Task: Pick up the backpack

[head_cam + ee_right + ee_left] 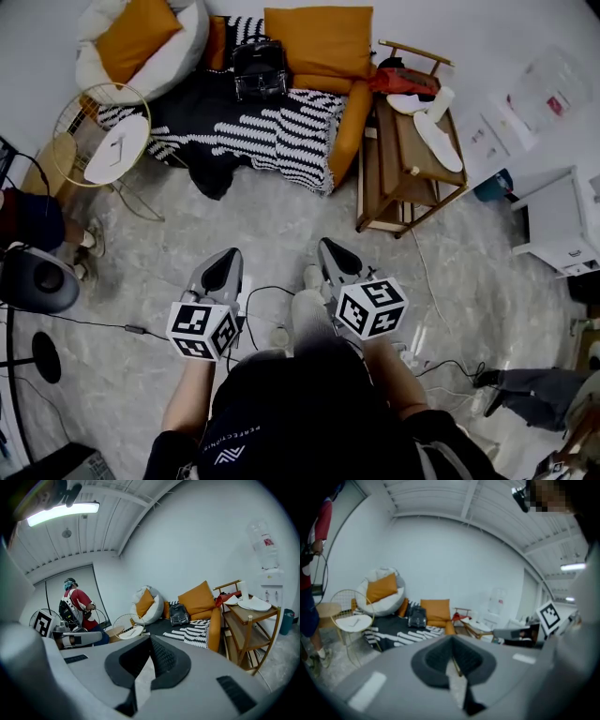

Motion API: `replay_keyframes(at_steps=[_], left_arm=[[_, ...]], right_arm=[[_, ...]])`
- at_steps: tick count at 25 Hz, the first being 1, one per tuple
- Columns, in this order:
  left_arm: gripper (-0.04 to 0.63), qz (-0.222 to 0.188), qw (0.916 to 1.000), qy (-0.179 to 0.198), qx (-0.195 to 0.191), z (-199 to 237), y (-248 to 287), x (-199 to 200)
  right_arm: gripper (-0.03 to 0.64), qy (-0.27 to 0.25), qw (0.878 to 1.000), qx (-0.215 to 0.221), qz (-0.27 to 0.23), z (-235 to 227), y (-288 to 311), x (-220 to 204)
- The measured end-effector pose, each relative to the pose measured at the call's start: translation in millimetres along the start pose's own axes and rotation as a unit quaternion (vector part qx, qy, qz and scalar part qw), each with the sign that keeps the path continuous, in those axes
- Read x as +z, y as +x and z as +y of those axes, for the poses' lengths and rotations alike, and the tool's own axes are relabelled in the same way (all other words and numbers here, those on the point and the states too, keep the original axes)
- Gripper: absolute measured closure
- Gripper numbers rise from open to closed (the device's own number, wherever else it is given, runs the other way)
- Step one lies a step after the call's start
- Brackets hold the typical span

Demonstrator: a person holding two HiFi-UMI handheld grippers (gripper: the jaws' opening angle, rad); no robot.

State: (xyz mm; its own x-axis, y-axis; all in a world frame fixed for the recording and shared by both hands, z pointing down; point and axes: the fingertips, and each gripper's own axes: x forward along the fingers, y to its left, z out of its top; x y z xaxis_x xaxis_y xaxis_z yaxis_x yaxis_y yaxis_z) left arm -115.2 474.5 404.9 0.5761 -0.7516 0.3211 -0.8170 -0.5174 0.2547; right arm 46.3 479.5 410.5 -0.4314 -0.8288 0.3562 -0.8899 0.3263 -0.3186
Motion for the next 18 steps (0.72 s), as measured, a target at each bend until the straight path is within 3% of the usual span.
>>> replay_keyframes(at_steps=[5,8,13,18], left_arm=[[0.589,-0.029,0.9993,-0.012,0.02,17.1,58.9,25.0],[0.589,-0.038,0.9984,-0.039,0.018,16.6,108.1,40.6],[0.589,-0.006,0.9996,-0.026,0.013,11.7,181.7,63.1],[0.589,-0.005,0.999,-0.035,0.026,34.8,235.1,79.5]], right_arm=[[0.621,-0.027,0.999,0.027,0.003,-34.3,54.6,31.8],[0.621,-0.045,0.998,0.04,0.003,-63.8,82.9,59.0],[0.622,-0.036,0.998,0.048,0.012,-116.5,128.5,96.4],[0.621,-0.043,0.996,0.075,0.028,-144.8,173.8,119.7]])
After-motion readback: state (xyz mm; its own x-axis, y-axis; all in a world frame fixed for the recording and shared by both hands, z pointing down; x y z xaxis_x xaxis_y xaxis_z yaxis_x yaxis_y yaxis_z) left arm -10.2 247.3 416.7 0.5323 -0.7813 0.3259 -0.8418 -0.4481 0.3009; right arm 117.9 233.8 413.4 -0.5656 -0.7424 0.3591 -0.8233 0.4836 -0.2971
